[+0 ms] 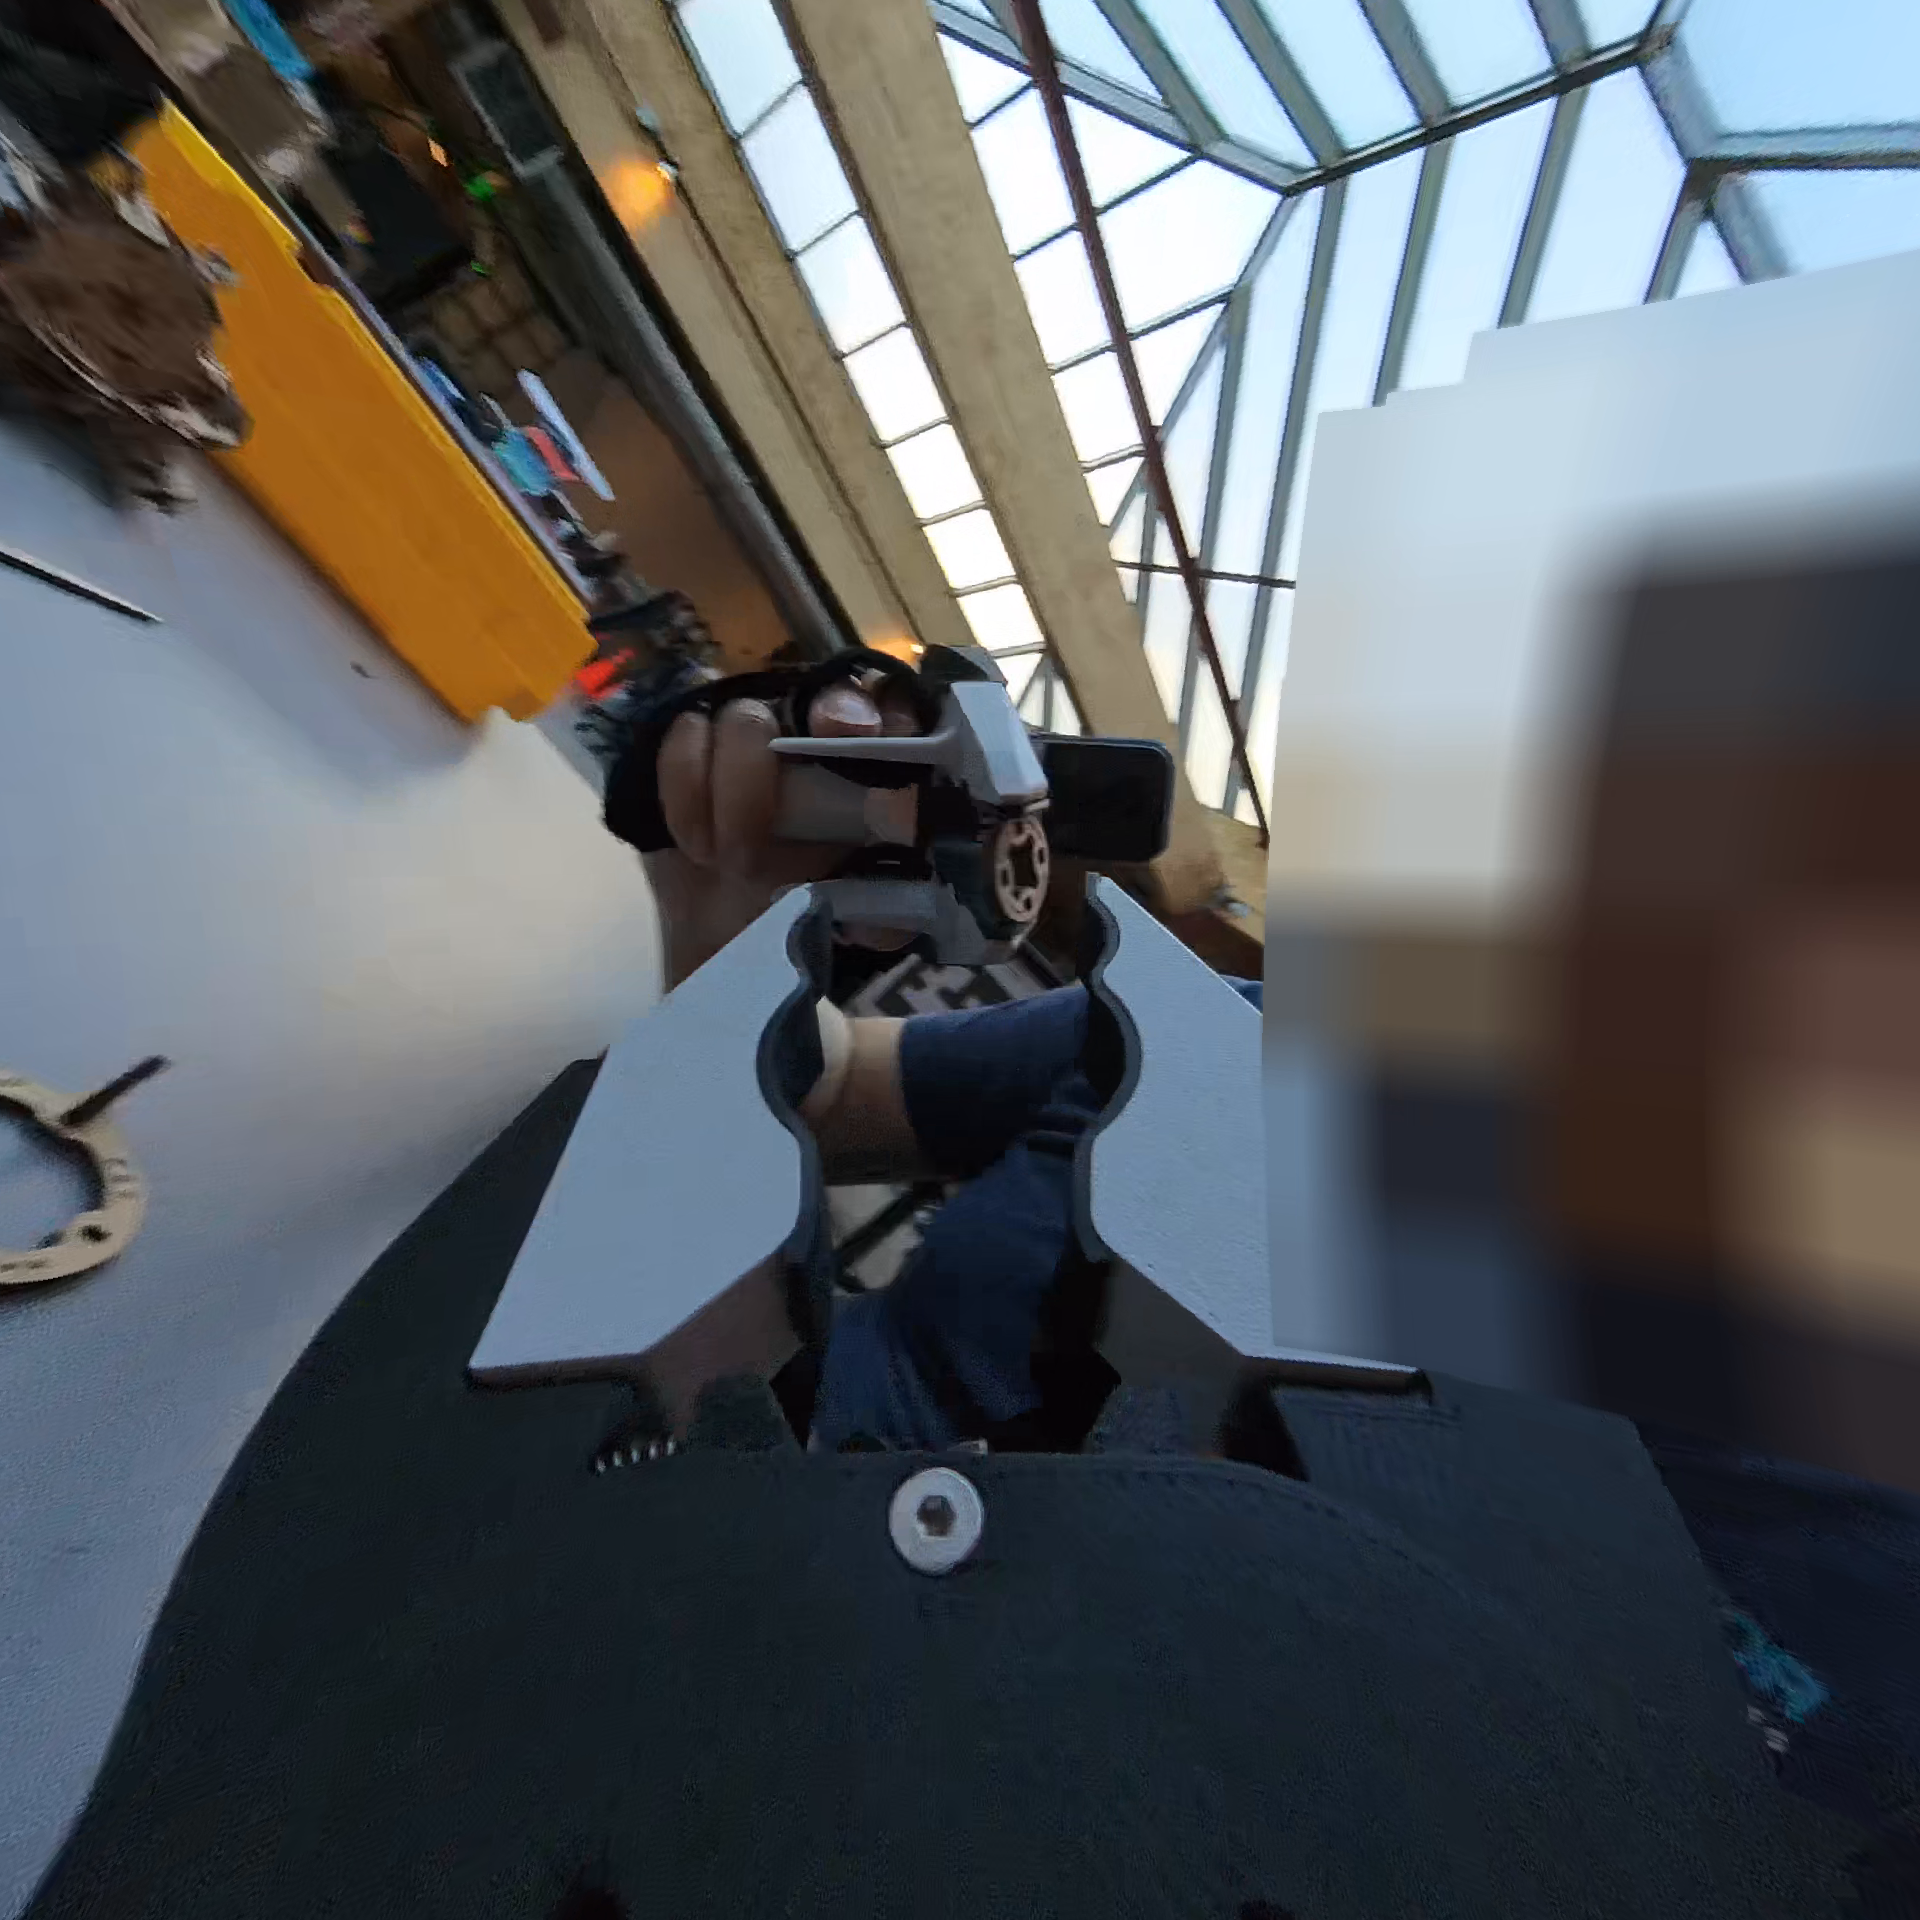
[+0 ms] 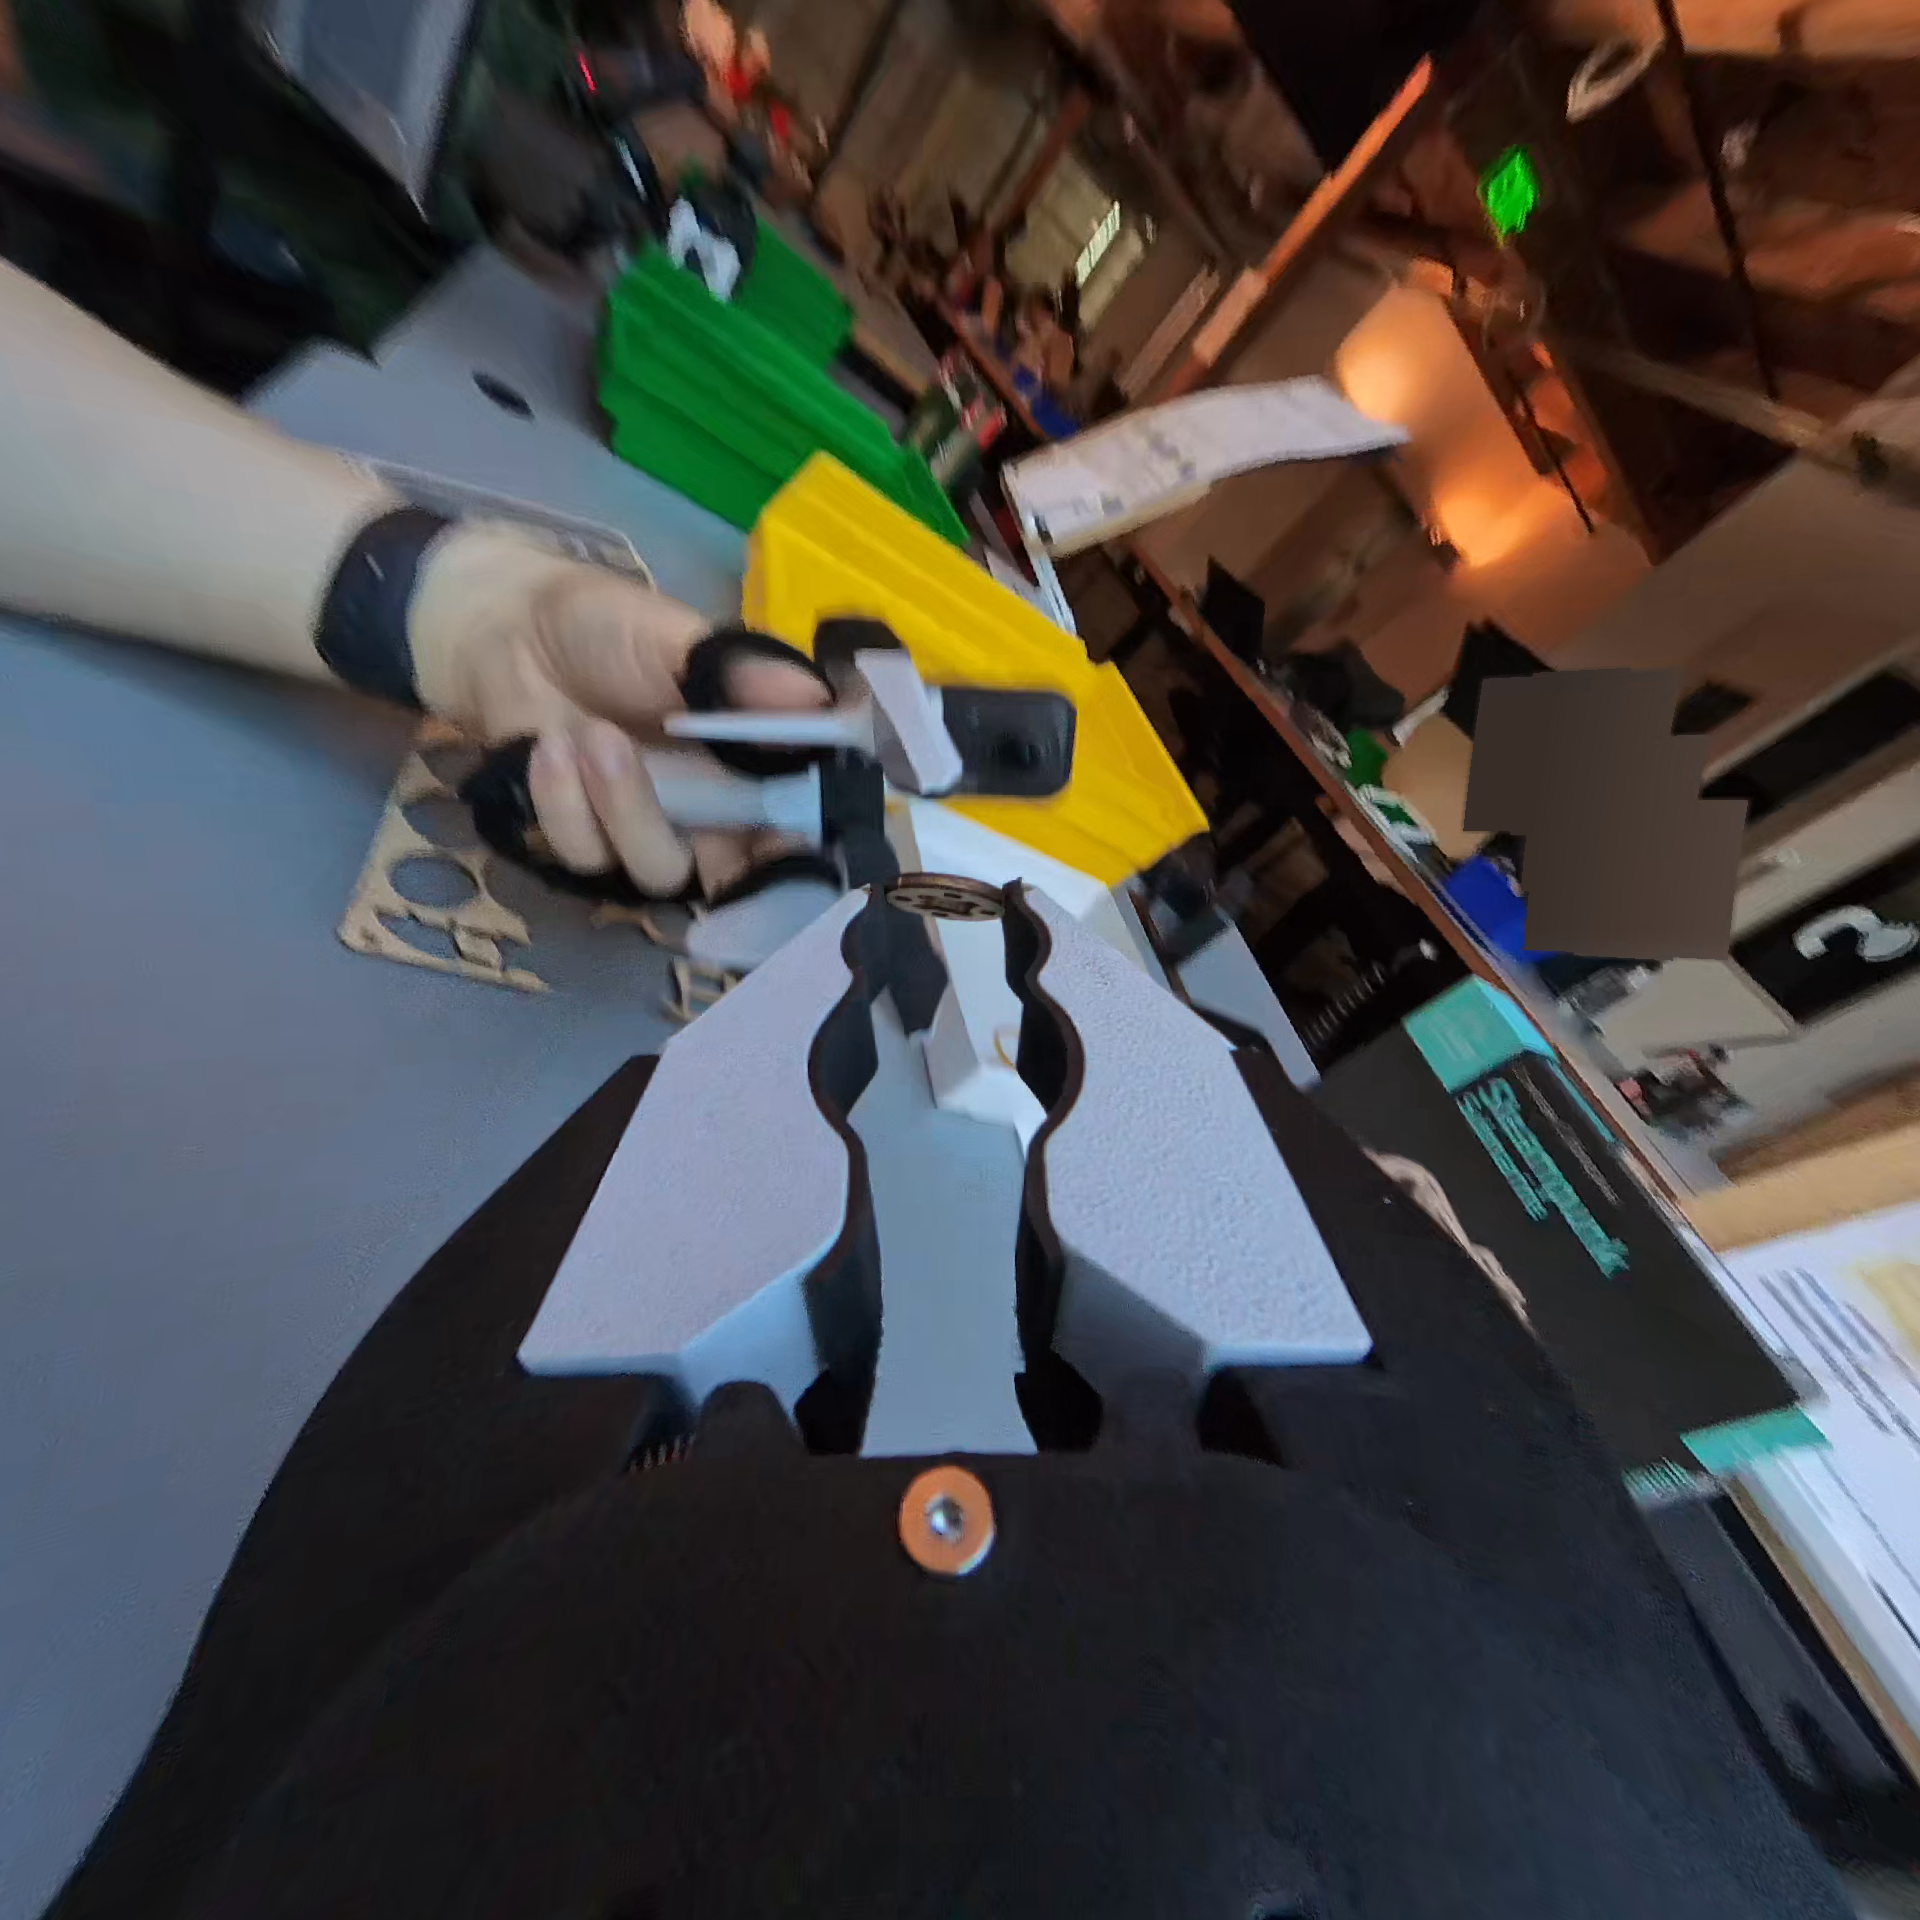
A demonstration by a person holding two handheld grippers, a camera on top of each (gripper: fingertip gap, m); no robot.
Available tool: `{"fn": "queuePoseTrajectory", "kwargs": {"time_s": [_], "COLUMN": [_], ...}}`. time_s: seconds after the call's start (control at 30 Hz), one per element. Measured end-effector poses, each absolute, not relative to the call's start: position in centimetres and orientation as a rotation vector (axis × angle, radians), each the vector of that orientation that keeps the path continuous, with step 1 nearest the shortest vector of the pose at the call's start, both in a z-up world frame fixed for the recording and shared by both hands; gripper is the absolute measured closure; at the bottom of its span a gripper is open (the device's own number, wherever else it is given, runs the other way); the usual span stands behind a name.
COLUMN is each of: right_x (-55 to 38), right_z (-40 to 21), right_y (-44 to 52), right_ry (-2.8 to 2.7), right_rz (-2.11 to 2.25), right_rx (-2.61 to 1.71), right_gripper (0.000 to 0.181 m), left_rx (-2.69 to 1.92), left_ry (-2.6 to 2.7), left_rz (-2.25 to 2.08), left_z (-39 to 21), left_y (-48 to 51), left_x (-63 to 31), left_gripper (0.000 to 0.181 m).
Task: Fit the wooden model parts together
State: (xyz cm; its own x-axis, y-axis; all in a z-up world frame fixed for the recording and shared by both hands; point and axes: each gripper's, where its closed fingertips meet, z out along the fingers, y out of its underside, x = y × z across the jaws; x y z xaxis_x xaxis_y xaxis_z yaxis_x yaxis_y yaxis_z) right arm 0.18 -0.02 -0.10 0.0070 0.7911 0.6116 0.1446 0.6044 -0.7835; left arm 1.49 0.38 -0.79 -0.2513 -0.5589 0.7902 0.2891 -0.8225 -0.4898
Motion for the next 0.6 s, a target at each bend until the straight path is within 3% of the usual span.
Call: {"fn": "queuePoseTrajectory", "kwargs": {"time_s": [0.03, 0.17, 0.23, 0.43, 0.6], "right_x": [0.3, 0.5, 0.5, -0.1, -0.3], "right_z": [-1.0, -4.1, -5.1, -6.9, -8.3], "right_y": [1.1, 4.2, 5.0, 5.7, 5.8], "right_ry": [-1.53, -1.601, -1.624, -1.683, -1.735], "right_rz": [0.507, 0.155, 0.034, -0.125, -0.205], "right_rx": [-0.872, -0.98, -1.017, -1.062, -1.084], "right_gripper": [0.161, 0.161, 0.161, 0.16, 0.16], "left_rx": [-1.513, -1.617, -1.625, -1.781, -1.856], "left_ry": [0.345, 0.451, 0.509, 0.546, 0.596], "left_rz": [-1.97, -1.306, -1.08, -1.057, -0.858], "left_z": [-1.1, -2.3, -2.6, -5.6, -7.7], "left_y": [1.1, 3.5, 4.0, 4.1, 4.7], "left_x": [0.9, -0.7, -0.8, 1.1, 1.3], "left_gripper": [0.136, 0.14, 0.162, 0.157, 0.174]}}
